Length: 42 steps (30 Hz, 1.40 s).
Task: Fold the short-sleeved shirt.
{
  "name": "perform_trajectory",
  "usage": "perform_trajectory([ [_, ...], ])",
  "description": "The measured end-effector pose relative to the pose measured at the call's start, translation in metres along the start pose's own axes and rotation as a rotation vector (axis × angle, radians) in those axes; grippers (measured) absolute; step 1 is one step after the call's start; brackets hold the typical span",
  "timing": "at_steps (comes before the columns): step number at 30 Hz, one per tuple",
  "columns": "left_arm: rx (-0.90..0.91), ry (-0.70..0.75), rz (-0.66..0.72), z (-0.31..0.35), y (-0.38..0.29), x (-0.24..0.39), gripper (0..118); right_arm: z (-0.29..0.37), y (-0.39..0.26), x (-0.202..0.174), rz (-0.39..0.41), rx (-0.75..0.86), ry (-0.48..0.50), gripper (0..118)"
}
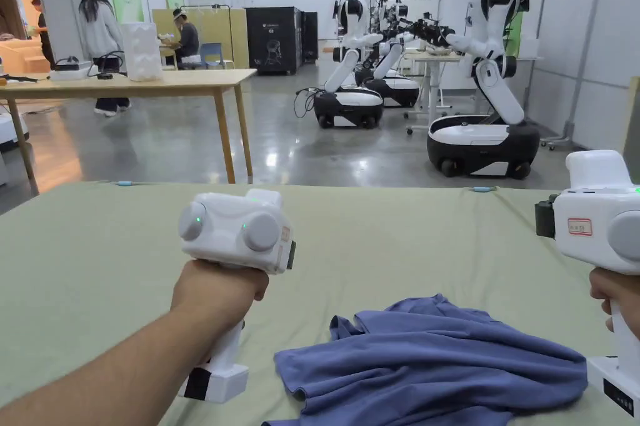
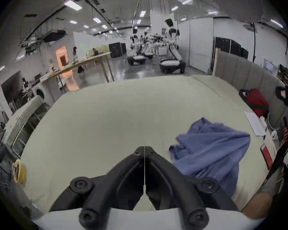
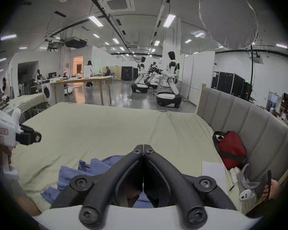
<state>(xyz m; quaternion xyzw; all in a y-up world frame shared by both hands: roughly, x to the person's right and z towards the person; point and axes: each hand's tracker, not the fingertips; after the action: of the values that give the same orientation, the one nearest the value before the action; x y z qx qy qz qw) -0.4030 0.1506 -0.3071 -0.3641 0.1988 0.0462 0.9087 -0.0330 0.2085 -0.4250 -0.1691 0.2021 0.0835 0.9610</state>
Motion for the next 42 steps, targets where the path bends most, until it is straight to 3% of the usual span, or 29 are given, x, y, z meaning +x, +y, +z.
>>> perform_trajectory([
  [6, -0.113, -0.036, 0.028, -0.055, -0.031, 0.01, 0, -0.013, -0.013, 0.002, 0.019, -0.032, -0.015, 0],
  [7, -0.142, -0.043, 0.046, -0.063, -0.035, 0.012, 13, -0.015, -0.016, 0.003, 0.02, -0.04, -0.015, 0],
  [8, -0.188, -0.049, 0.058, -0.077, -0.039, 0.013, 44, -0.018, -0.019, 0.006, 0.024, -0.055, -0.016, 0],
  [9, -0.212, -0.043, 0.056, -0.087, -0.043, 0.017, 101, -0.019, -0.022, 0.008, 0.027, -0.065, -0.022, 0],
  [10, -0.229, -0.038, 0.049, -0.095, -0.048, 0.02, 118, -0.024, -0.024, 0.011, 0.027, -0.067, -0.024, 0],
  [14, -0.228, -0.005, 0.079, -0.139, -0.056, 0.024, 113, -0.035, -0.037, 0.024, 0.016, -0.091, -0.034, 0],
  [18, -0.289, -0.008, 0.084, -0.165, -0.068, 0.027, 95, -0.046, -0.054, 0.035, 0.045, -0.128, -0.051, 0],
  [20, -0.276, 0.015, 0.059, -0.159, -0.07, 0.03, 74, -0.054, -0.06, 0.04, 0.052, -0.145, -0.062, 0],
  [21, -0.291, 0.01, 0.047, -0.157, -0.066, 0.031, 50, -0.061, -0.062, 0.043, 0.046, -0.157, -0.069, 0],
  [23, -0.288, 0.053, 0.037, -0.146, -0.055, 0.032, 18, -0.076, -0.065, 0.047, 0.023, -0.179, -0.073, 0],
  [24, -0.285, 0.038, 0.042, -0.141, -0.052, 0.032, 11, -0.081, -0.066, 0.047, 0.012, -0.189, -0.076, 0],
  [29, -0.311, -0.017, 0.026, -0.136, -0.059, 0.022, 5, -0.109, -0.075, 0.04, -0.025, -0.23, -0.075, 1],
  [31, -0.307, -0.035, 0.031, -0.136, -0.061, 0.018, 3, -0.125, -0.076, 0.037, -0.062, -0.29, -0.042, 21],
  [32, -0.295, -0.051, 0.021, -0.137, -0.064, 0.019, 3, -0.137, -0.074, 0.036, -0.077, -0.331, -0.018, 42],
  [33, -0.293, -0.051, 0.012, -0.138, -0.063, 0.018, 3, -0.149, -0.072, 0.034, -0.085, -0.368, -0.002, 71],
  [34, -0.292, -0.061, 0.007, -0.14, -0.062, 0.017, 3, -0.158, -0.069, 0.03, -0.084, -0.386, 0.008, 87],
  [35, -0.301, -0.073, -0.009, -0.142, -0.062, 0.017, 3, -0.17, -0.065, 0.026, -0.081, -0.395, 0.032, 95],
  [39, -0.316, -0.119, 0.018, -0.154, -0.056, 0.008, 3, -0.215, -0.057, -0.004, -0.041, -0.467, 0.143, 97],
  [42, -0.325, -0.144, 0.038, -0.162, -0.058, 0.004, 3, -0.246, -0.064, -0.032, 0.051, -0.553, 0.166, 97],
])
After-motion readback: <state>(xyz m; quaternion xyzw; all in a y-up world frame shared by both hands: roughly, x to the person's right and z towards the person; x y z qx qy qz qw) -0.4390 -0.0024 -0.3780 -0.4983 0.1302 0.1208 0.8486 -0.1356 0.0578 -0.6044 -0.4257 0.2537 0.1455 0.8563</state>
